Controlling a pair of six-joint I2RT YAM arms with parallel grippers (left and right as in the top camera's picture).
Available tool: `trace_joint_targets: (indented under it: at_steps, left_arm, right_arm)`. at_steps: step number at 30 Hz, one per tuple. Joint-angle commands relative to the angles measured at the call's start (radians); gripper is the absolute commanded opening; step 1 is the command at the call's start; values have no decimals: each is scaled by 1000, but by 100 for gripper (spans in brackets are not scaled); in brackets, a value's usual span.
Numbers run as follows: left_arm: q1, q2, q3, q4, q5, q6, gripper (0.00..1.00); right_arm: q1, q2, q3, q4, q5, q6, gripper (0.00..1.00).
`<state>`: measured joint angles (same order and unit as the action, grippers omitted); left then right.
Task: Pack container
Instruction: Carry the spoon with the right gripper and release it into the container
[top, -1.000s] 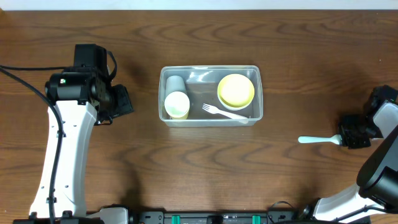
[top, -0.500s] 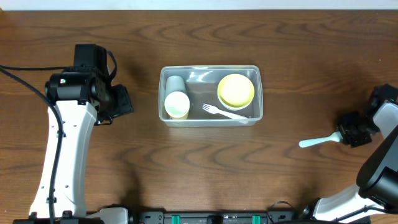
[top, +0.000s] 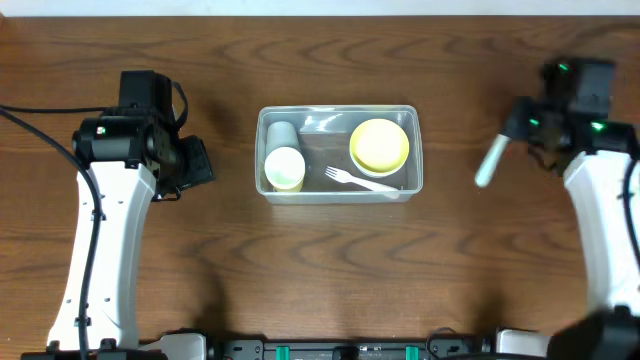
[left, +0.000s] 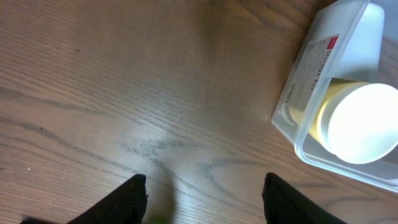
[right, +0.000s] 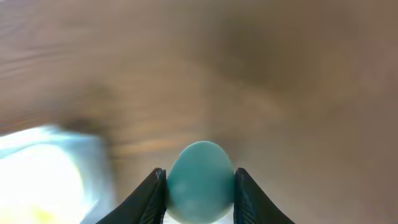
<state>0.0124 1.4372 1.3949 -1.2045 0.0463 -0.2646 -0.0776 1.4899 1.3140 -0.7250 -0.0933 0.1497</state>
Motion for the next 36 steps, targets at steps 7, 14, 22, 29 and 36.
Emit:
trace_joint_targets:
  at_steps: [7, 14, 22, 29, 36]
  left_arm:
    - [4, 0, -3, -5, -1, 8, 61]
    - [4, 0, -3, -6, -1, 8, 61]
    - [4, 0, -3, -5, -1, 8, 61]
    - [4, 0, -3, -5, -1, 8, 61]
    - [4, 0, -3, -5, -1, 8, 61]
  right_arm:
    - [474, -18, 93, -15, -19, -639, 1]
    - [647, 99, 93, -16, -19, -912, 1]
    - [663, 247, 93, -27, -20, -906, 6]
    - [662, 247, 93, -27, -20, -879, 34]
    - [650, 166, 93, -3, -20, -761, 96]
